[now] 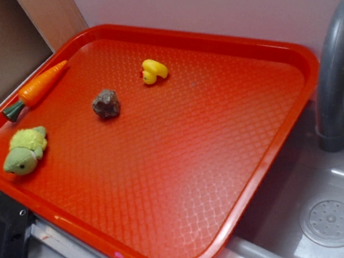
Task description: Grab the green animal.
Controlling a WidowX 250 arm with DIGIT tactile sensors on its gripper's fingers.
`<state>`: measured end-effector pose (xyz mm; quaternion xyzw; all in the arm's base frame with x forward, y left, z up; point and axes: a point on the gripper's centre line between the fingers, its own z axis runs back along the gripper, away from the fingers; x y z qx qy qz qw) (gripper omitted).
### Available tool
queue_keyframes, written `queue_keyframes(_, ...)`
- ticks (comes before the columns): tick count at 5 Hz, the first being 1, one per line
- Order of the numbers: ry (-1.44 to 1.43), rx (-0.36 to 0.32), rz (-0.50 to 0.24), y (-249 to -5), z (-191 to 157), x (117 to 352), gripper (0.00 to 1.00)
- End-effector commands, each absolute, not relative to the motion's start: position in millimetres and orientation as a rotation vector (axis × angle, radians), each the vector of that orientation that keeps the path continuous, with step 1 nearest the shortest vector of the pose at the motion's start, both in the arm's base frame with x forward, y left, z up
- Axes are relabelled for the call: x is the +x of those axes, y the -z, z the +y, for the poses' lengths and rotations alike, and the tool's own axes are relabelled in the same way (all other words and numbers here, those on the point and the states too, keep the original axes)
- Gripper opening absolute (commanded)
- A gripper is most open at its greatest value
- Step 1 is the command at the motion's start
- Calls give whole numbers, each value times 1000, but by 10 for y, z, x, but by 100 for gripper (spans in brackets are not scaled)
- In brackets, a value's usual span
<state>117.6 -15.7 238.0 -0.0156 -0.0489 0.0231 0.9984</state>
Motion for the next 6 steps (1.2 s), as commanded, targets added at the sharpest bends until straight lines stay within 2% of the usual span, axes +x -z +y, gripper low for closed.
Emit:
queue_keyframes(1, -46, -31, -98, -2380, -157, 1176, 100)
queue_keyframes(3, -219, -36, -115, -2197, 51, 1295, 100)
queue_keyframes(4, -326, -42, -109, -1939, 243, 1317, 100)
queue_keyframes(6, -427, 9, -52, -1063, 425, 1347, 100)
